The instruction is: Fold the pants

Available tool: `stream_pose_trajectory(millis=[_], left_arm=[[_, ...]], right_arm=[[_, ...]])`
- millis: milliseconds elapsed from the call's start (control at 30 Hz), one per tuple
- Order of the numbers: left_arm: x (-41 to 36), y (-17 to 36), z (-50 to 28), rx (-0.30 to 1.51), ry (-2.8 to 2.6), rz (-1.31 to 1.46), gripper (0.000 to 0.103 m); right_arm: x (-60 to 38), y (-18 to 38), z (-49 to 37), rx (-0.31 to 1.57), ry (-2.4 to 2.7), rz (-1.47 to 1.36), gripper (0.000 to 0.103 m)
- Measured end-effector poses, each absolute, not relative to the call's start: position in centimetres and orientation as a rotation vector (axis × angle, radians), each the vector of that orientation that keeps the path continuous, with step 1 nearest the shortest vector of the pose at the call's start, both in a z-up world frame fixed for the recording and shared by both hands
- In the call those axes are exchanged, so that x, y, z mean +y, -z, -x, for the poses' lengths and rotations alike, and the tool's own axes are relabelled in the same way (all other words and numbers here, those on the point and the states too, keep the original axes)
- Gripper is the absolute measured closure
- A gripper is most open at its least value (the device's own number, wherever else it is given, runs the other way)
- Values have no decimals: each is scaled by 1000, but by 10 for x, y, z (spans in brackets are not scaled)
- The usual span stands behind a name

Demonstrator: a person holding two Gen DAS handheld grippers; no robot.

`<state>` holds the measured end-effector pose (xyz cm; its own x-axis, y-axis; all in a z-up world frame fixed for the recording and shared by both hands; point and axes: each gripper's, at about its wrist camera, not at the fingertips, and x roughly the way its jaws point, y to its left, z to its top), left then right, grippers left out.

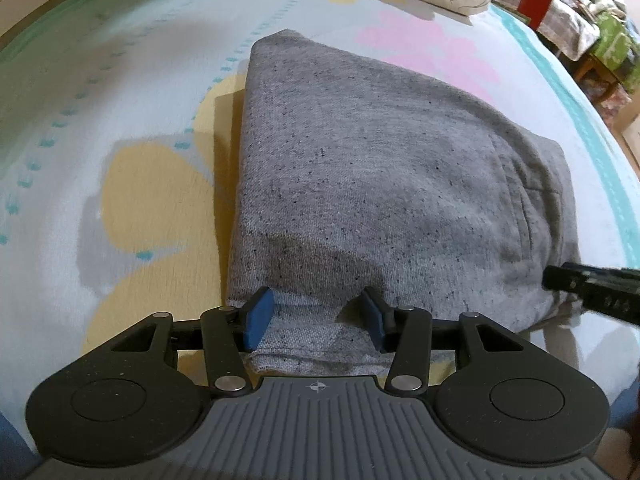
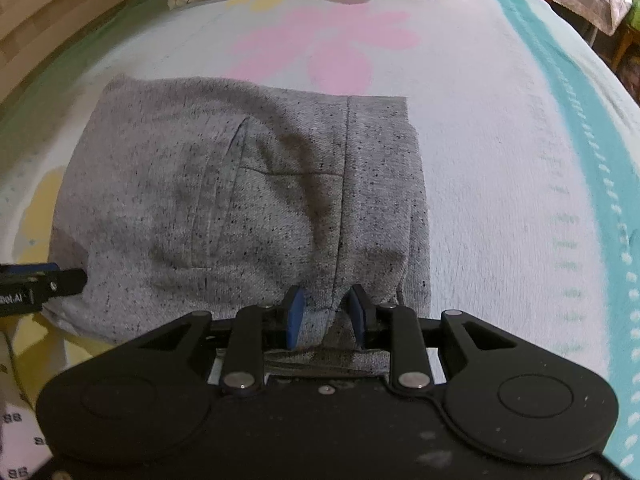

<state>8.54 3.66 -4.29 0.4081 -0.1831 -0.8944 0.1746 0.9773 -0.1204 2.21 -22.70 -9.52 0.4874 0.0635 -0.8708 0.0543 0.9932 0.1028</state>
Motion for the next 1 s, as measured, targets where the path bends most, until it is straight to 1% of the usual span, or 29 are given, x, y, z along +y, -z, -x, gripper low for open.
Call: stream_pose_trajectory(millis=[33,67,100,233,300,367,433,533,700,733,767,833,867,933,1000], left_arm=[[38,43,-83,1119,235,3,56],[39,44,-82,1111,242,1,56],[39,44,-80,1105,244,1,56],[37,43,-75,1082,240,-13,56],[34,41,-73,1076,241,-31,56],[37,36,-71,1066,248,-19,56],[43,30,-70,1056,251,23,56],[56,19,-80,1033,234,78,56],[68,9,-118,1018,198,113,55],[68,8,-129,1017,196,101,55],[67,8,-139,1016,195,86,55],[63,7,-157,1015,201,67,55],[61,8,-165,1013,204,60,55],[55,12,-182,1009,206,41,55],[51,20,-198,1020,210,38,55]], right_arm=[[-230,94,-20,1052,-8,-146,71],[-234,92,-16,1035,-14,-179,59],[-239,90,-12,1013,-31,-222,55],[-253,70,10,857,18,-294,54],[-258,59,18,770,39,-321,50],[-259,54,17,733,50,-299,46],[-261,55,7,741,39,-273,44],[-262,57,-15,750,44,-244,43],[-269,70,-55,793,46,-260,41],[-271,76,-63,810,55,-260,34],[-274,82,-68,833,61,-260,30],[-282,98,-77,897,73,-296,27],[-287,103,-77,899,72,-343,22],[-297,109,-75,889,69,-412,19],[-302,112,-71,869,40,-422,18]])
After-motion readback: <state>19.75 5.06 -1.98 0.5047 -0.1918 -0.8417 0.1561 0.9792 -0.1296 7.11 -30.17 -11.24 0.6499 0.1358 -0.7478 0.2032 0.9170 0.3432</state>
